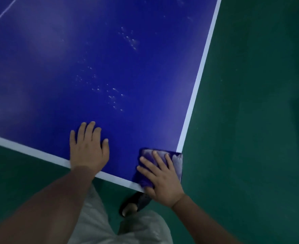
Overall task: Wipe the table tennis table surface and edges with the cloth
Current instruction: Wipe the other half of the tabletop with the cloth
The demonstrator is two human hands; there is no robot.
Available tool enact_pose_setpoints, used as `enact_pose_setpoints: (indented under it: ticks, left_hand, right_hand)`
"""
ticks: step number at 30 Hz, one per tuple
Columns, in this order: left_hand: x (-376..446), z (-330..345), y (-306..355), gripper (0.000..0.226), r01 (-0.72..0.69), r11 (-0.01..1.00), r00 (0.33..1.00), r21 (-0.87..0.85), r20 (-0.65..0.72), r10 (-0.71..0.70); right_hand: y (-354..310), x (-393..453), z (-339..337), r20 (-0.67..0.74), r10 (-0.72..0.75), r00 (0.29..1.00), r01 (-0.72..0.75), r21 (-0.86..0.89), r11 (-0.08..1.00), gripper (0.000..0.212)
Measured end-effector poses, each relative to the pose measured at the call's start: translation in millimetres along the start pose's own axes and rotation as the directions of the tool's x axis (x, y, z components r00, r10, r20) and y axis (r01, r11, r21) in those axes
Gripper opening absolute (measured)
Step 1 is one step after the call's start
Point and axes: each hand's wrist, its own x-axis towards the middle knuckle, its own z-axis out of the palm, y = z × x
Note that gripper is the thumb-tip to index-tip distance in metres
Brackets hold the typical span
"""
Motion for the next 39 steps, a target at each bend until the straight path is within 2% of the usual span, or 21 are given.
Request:
enact_pose_setpoints:
  ticks: [2,4,6,7,9,11,13,15,18,20,22,24,26,27,28,29,32,35,37,38,39]
  left_hand:
    - [-15.6,10.6,43.9,0.055,0.265,0.95,0.961,-0.164,-0.037,-0.274]
    - [-17.1,17.6,70.1,0.062,0.42,0.873,0.899,-0.249,-0.016,-0.438]
    - [-15.1,24.3,78.5,0.063,0.49,0.832,0.858,-0.26,-0.027,-0.513]
    - [-13.9,27.4,79.9,0.063,0.495,0.832,0.853,-0.248,-0.04,-0.52]
    - [-12.1,31.4,80.6,0.064,0.497,0.836,0.851,-0.231,-0.057,-0.522]
    - [-11.7,32.9,81.3,0.066,0.516,0.829,0.841,-0.216,-0.057,-0.538]
    - [-11.0,33.0,82.7,0.067,0.529,0.827,0.836,-0.193,-0.051,-0.546]
    - [-9.7,33.3,82.9,0.065,0.531,0.83,0.839,-0.17,-0.036,-0.543]
    - [-9.7,32.4,82.9,0.065,0.531,0.831,0.841,-0.166,-0.018,-0.541]
    - [-9.4,31.7,82.9,0.068,0.524,0.835,0.846,-0.167,-0.017,-0.534]
    - [-9.7,31.8,82.6,0.069,0.528,0.834,0.843,-0.16,-0.025,-0.538]
    - [-10.0,32.4,82.8,0.069,0.531,0.836,0.841,-0.137,-0.034,-0.54]
    - [-9.9,32.8,82.9,0.067,0.531,0.838,0.841,-0.125,-0.038,-0.539]
    - [-9.9,33.0,82.9,0.067,0.53,0.84,0.842,-0.121,-0.043,-0.537]
    - [-9.6,33.5,83.2,0.066,0.527,0.841,0.843,-0.12,-0.053,-0.536]
    - [-9.1,34.2,83.3,0.066,0.524,0.843,0.844,-0.121,-0.063,-0.533]
    - [-10.6,36.4,82.4,0.066,0.518,0.846,0.844,-0.125,-0.086,-0.529]
    - [-11.6,36.8,82.7,0.065,0.524,0.844,0.841,-0.117,-0.081,-0.534]
    - [-11.5,36.6,83.4,0.065,0.525,0.841,0.84,-0.129,-0.08,-0.536]
    - [-11.1,36.2,83.4,0.065,0.522,0.841,0.841,-0.141,-0.08,-0.536]
    - [-11.0,35.5,83.7,0.065,0.522,0.84,0.84,-0.149,-0.08,-0.536]
  right_hand:
    - [28.6,13.3,-10.2,-0.018,0.079,0.997,-0.079,0.006,0.997,0.056]
    - [42.8,37.4,-17.9,-0.037,0.256,0.966,-0.254,0.053,0.966,0.052]
    - [39.4,51.0,-14.2,-0.047,0.304,0.952,-0.301,0.065,0.951,0.052]
    - [38.0,50.7,-9.6,-0.056,0.251,0.966,-0.247,0.075,0.966,0.053]
    - [43.3,39.0,0.0,-0.036,-0.041,0.999,0.042,0.038,0.998,0.059]
    - [69.6,36.6,-3.7,0.048,-0.377,0.925,0.378,-0.019,0.926,0.065]
    - [105.5,58.7,-16.9,0.092,-0.509,0.856,0.514,-0.043,0.857,0.069]
    - [131.6,90.7,-33.5,0.074,-0.436,0.897,0.438,-0.009,0.899,0.074]
    - [147.0,128.7,-49.9,0.047,-0.196,0.98,0.191,0.084,0.978,0.074]
    - [133.8,136.0,-47.7,0.04,-0.072,0.997,0.069,0.066,0.995,0.071]
    - [116.1,130.6,-40.3,0.048,-0.047,0.998,0.044,0.066,0.997,0.071]
    - [114.4,121.8,-37.6,0.102,-0.215,0.971,0.209,0.062,0.976,0.076]
    - [136.6,132.5,-46.6,0.158,-0.501,0.851,0.508,-0.008,0.861,0.084]
    - [149.4,145.3,-55.7,0.193,-0.585,0.788,0.607,-0.089,0.79,0.087]
    - [160.7,160.5,-65.6,0.214,-0.607,0.765,0.64,-0.161,0.751,0.089]
    - [170.8,174.6,-74.6,0.222,-0.585,0.78,0.623,-0.195,0.757,0.089]
    - [192.7,192.7,-85.5,0.224,-0.539,0.812,0.573,-0.133,0.808,0.095]
    - [202.1,214.5,-89.8,0.206,-0.624,0.754,0.649,-0.086,0.756,0.076]
    - [200.5,233.5,-91.0,0.247,-0.665,0.705,0.702,-0.112,0.703,0.065]
    - [198.8,237.0,-90.5,0.262,-0.659,0.705,0.703,-0.135,0.698,0.064]
    - [195.5,233.6,-89.8,0.265,-0.616,0.741,0.664,-0.16,0.73,0.063]
